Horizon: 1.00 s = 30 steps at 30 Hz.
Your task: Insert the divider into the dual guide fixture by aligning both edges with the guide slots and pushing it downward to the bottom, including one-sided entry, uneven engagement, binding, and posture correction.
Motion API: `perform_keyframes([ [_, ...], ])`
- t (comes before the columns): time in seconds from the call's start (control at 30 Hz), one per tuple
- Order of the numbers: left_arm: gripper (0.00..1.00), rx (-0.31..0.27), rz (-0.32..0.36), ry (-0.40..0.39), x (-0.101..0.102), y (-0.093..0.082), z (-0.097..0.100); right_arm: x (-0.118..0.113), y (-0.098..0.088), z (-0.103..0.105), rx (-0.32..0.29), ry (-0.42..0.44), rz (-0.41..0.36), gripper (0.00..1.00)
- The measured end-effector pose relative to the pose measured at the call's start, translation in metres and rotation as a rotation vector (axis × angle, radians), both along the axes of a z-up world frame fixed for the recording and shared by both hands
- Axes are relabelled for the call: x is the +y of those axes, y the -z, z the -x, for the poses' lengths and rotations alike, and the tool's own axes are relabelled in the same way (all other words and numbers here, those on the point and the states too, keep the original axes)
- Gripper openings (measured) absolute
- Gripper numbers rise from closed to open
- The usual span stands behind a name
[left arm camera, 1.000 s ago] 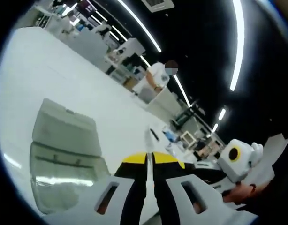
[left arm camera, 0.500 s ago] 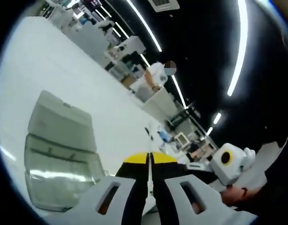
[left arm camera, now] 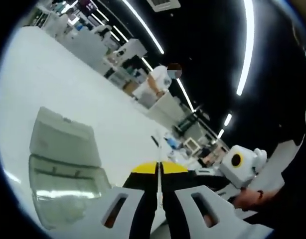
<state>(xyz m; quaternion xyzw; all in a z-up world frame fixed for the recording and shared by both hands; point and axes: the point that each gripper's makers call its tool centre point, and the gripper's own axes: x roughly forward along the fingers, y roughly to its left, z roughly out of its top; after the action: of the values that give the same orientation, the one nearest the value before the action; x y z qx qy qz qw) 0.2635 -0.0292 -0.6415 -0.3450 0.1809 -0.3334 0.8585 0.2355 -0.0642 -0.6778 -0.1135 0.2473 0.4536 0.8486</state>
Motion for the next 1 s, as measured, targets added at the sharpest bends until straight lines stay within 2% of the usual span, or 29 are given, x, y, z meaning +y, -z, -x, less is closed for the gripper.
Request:
perform_keyframes([
  [0.27,0.00,-0.045,-0.075,0.055,-0.002,-0.001,0.006,-0.002,-0.002,-0.002,0.014,-0.015,-0.014,0.31],
  [0.43,0.00,-0.055,-0.058,0.060,0.000,-0.005,0.008,-0.003,-0.004,-0.003,0.026,-0.016,-0.040,0.31],
  [0.6,0.00,-0.065,-0.084,0.087,0.001,-0.003,0.011,-0.004,-0.008,-0.004,0.041,-0.019,-0.075,0.31],
  [1.0,0.00,-0.087,-0.112,0.116,0.003,-0.006,0.015,0.003,-0.012,0.002,0.076,-0.098,-0.118,0.30],
])
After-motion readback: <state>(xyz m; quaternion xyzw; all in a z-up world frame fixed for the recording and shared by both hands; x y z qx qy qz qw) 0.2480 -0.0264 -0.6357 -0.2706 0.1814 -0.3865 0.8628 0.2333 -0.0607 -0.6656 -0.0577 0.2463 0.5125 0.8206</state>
